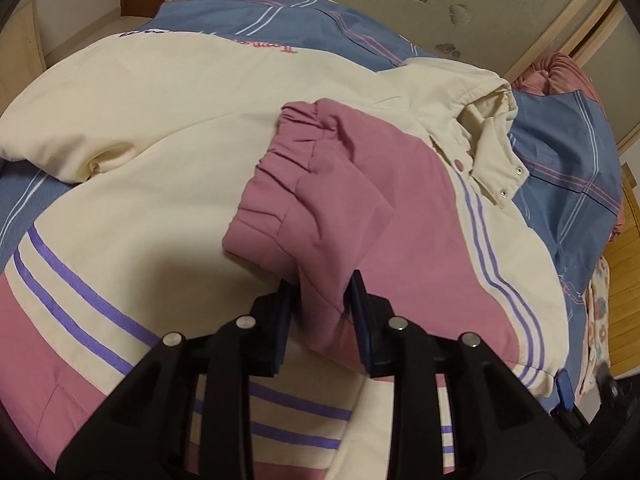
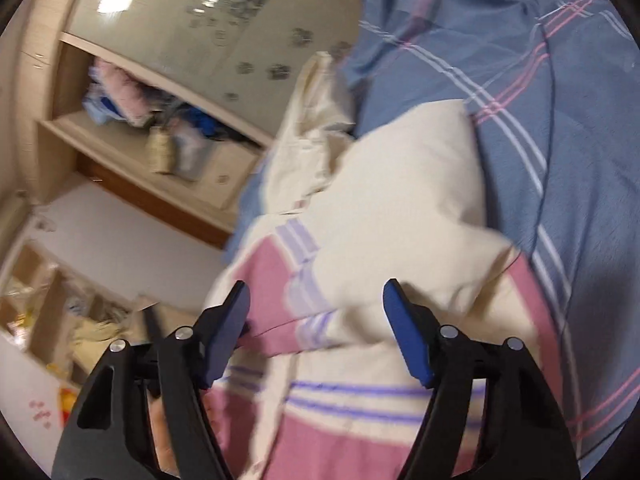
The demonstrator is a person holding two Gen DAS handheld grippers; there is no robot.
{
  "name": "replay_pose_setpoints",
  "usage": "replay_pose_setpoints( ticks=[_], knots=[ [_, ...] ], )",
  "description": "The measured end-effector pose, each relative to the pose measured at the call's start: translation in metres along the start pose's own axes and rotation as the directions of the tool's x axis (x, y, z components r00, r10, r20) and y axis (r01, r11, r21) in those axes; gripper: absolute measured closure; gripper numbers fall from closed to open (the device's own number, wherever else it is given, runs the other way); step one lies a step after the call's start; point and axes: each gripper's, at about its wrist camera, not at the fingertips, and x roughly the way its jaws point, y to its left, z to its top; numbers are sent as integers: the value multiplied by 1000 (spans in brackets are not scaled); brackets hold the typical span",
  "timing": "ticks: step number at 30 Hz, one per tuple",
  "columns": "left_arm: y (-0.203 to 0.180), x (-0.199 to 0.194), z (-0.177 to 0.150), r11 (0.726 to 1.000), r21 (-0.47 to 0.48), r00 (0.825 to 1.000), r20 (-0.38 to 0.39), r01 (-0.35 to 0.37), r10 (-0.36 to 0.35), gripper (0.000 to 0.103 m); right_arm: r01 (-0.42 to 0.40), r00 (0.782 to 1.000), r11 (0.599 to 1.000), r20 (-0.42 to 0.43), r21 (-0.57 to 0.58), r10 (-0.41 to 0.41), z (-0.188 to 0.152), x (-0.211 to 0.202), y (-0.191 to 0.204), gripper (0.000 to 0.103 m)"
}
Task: Fold large clothes
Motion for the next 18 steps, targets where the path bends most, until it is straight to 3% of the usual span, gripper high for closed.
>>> replay_pose_setpoints(
  ticks=[2,4,5,6,8,10,11,14,18],
  knots=[
    [3,-1,1,1000,-3,1000,1,6,-6,63,189,980,982,-60,-17,-189,1,26,-13,52],
    [12,-17,1,1000,-19,1000,24,15,-15,52,189,979,982,-88,28,-186,-4,32,-26,52],
    [19,-29,1,999,-23,998,53,23,-21,36,158,985,987,-75,21,-156,-10,26,-27,50],
    [28,-44,2,999,-24,995,92,43,-40,19,143,987,990,-70,0,-142,-13,20,-24,45],
    [54,-74,8,992,-47,979,173,114,-104,12,92,994,994,-57,-58,-95,-25,4,-13,12],
    [97,-96,20,974,-130,962,228,185,-153,9,97,994,988,-42,-119,-103,-38,-7,-1,8],
    [121,-103,26,956,-193,954,248,220,-170,7,106,992,980,-57,-166,-117,-45,-8,6,8],
    [203,-108,40,858,-425,942,286,289,-176,7,112,986,969,-94,-220,-136,-67,-9,14,8],
    [292,-89,51,742,-622,958,272,250,-95,7,95,987,979,-114,-179,-117,-83,-17,11,8]
  ],
)
